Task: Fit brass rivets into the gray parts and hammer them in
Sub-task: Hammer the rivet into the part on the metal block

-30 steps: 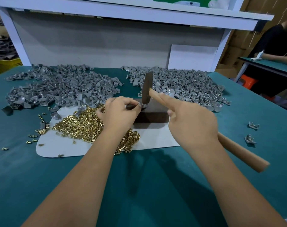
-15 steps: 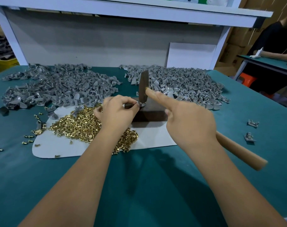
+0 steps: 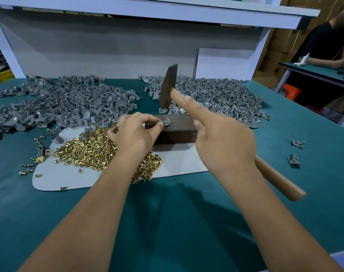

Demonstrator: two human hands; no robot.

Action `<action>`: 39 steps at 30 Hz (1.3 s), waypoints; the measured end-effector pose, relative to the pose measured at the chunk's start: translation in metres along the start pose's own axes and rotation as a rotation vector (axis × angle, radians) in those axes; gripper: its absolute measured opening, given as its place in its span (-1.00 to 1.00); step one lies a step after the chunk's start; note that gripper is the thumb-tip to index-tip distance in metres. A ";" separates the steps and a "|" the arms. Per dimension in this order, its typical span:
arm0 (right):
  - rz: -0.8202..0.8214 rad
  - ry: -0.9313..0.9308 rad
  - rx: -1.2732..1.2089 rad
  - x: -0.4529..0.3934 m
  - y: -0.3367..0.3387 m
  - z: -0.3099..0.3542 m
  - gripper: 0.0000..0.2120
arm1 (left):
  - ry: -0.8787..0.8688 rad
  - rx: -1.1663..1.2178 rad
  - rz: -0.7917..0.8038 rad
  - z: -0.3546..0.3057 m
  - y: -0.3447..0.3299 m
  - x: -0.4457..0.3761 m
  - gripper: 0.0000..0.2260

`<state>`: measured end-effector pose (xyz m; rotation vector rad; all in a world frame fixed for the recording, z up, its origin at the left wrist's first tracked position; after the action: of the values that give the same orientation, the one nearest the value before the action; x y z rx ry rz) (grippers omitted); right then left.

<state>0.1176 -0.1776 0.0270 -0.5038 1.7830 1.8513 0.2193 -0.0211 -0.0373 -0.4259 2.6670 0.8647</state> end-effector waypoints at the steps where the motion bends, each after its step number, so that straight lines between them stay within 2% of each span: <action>1: 0.025 0.021 0.014 0.002 -0.002 0.002 -0.35 | -0.002 0.010 0.008 0.000 0.001 0.000 -0.75; 3: 0.061 0.054 0.024 0.003 -0.006 0.001 -0.33 | -0.008 0.023 0.025 0.000 0.001 0.001 -0.77; 8: -0.040 -0.007 -0.012 -0.004 0.002 -0.004 -0.34 | 0.003 0.024 0.022 -0.002 0.001 0.002 -0.78; 13: 0.089 0.073 -0.025 -0.005 -0.005 -0.003 -0.41 | -0.008 0.052 0.025 -0.003 0.004 0.004 -0.78; 15: 0.109 0.024 -0.106 -0.013 -0.004 -0.006 -0.48 | 0.000 0.073 0.042 -0.004 0.006 0.005 -0.80; 18: 0.041 -0.085 -0.236 -0.024 -0.007 -0.015 -0.53 | 0.026 0.120 0.092 -0.004 0.008 0.005 -0.83; 22: 0.027 -0.215 -0.178 -0.027 -0.024 -0.032 -0.66 | 0.058 0.220 0.148 -0.008 0.013 0.004 -0.84; 29: 0.185 -0.397 -0.123 -0.011 -0.053 -0.066 -0.76 | 0.036 0.263 0.184 -0.017 0.015 0.009 -0.86; 39: 0.274 -0.405 -0.067 -0.009 -0.060 -0.068 -0.80 | 0.005 0.325 0.184 -0.017 0.018 0.010 -0.85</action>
<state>0.1543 -0.2457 -0.0204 0.0994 1.5754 2.0239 0.2006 -0.0188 -0.0185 -0.1060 2.8135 0.4596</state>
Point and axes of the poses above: each hand's wrist, its own x-axis away from the middle knuckle, its own y-axis out of the back of the hand, z = x × y, the point moved 4 cm from there along -x, towards the middle knuckle, and after that the axes turned 5 degrees about x, right-handed, at the moved point
